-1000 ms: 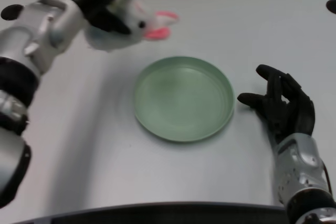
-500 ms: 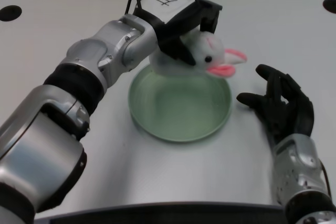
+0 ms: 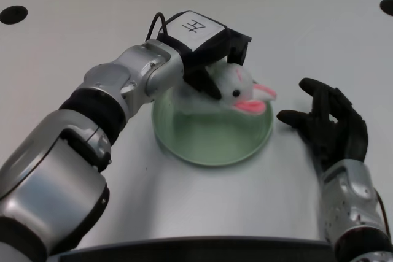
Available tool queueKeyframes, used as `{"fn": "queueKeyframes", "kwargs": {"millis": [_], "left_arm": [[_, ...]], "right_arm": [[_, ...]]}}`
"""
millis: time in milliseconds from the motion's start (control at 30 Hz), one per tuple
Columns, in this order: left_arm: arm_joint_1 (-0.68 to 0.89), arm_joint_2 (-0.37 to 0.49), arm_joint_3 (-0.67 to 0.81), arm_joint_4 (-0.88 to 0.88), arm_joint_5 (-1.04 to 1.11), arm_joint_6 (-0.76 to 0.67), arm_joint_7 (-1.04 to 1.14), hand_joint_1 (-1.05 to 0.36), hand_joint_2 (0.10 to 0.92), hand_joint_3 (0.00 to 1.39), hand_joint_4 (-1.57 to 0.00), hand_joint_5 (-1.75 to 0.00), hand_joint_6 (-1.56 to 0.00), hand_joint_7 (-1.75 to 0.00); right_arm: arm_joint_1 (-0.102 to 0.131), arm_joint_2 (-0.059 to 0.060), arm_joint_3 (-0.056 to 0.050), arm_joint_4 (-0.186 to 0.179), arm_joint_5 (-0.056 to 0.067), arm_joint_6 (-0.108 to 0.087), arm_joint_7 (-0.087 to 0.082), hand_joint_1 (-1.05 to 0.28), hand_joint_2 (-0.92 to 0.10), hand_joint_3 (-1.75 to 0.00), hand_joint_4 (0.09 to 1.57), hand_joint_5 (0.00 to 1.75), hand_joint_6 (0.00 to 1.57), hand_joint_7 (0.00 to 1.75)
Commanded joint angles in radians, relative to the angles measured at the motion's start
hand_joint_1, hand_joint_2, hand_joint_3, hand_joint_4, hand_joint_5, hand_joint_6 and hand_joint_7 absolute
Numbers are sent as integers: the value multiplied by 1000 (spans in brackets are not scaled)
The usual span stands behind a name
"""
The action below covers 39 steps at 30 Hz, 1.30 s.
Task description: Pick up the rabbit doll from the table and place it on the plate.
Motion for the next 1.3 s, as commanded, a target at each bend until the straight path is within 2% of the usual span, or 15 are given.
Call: {"fn": "queueKeyframes", "kwargs": {"millis": [33, 100, 133, 200, 233, 300, 333, 367, 500, 733, 867, 1067, 1133, 1233, 1300], "left_arm": [[-5, -3, -19, 12, 11, 9, -34, -145, 870, 26, -903, -1746, -754, -1260], [-13, -3, -35, 18, 21, 31, -97, -501, 847, 11, -702, -1337, -664, -943], [-18, 0, -43, 19, 24, 34, -129, -548, 845, 7, -682, -1274, -661, -886], [-22, 5, -46, 15, 24, 37, -163, -794, 897, 7, -393, -649, -474, -300], [-23, 8, -45, 12, 22, 39, -178, -856, 909, 10, -312, -505, -412, -160], [-27, 13, -44, 7, 21, 40, -206, -954, 918, 40, -132, -338, -256, -42], [-30, 16, -45, 6, 22, 39, -222, -1010, 920, 96, -53, -138, -104, -16], [-33, 20, -46, 3, 22, 37, -235, -1032, 920, 135, -21, -56, -42, -6], [-37, 32, -30, -12, 8, 30, -261, -1047, 921, 200, 0, -2, -1, 1], [-46, 61, 50, -46, -75, -9, -280, -1048, 921, 175, 1, 1, 1, 1], [-22, 97, 132, -97, -150, -19, -263, -1048, 921, 179, -1, 0, 1, 1], [44, 146, 219, -147, -239, -52, -263, -1015, 921, 125, -137, -91, -70, -38], [85, 168, 278, -165, -307, -67, -280, -988, 921, 111, -155, -117, -80, -44], [141, 184, 362, -195, -407, -85, -301, -958, 921, 115, -168, -152, -98, -55], [175, 187, 411, -214, -469, -93, -314, -912, 921, 143, -56, -414, -133, -62]], "right_arm": [[14, 10, 0, -9, 5, 13, -1, -411, -921, -402, 741, 1183, 603, 927], [15, 12, 1, -11, 4, 15, -4, -413, -921, -398, 745, 1180, 611, 930], [17, 13, 2, -17, 4, 16, -4, -413, -921, -397, 746, 1179, 613, 930], [18, 14, 2, -26, 5, 21, -4, -403, -921, -411, 769, 1188, 622, 930], [18, 14, 2, -28, 6, 27, -4, -402, -921, -415, 771, 1187, 626, 929], [17, 14, -1, -28, 8, 33, -2, -403, -921, -417, 770, 1183, 621, 924], [16, 14, -2, -26, 9, 33, 0, -403, -921, -412, 762, 1175, 621, 923], [14, 13, -3, -21, 9, 27, 3, -401, -921, -409, 758, 1171, 618, 922], [10, 7, -2, -11, 4, 28, 3, -403, -921, -411, 745, 1165, 605, 921], [7, 3, 1, 1, -2, 14, 5, -408, -921, -404, 731, 1169, 596, 924], [4, 3, 2, 3, -4, 13, -1, -407, -921, -400, 708, 1170, 602, 929], [7, 1, 8, 6, -10, 5, 2, -414, -921, -400, 730, 1185, 617, 923], [2, 3, 4, 8, -6, 12, -6, -411, -921, -396, 720, 1178, 623, 918], [0, 2, 3, 12, -4, 10, -3, -407, -921, -395, 719, 1173, 622, 908], [-1, 0, 5, 15, -7, 8, -3, -410, -921, -399, 724, 1174, 621, 905]]}}
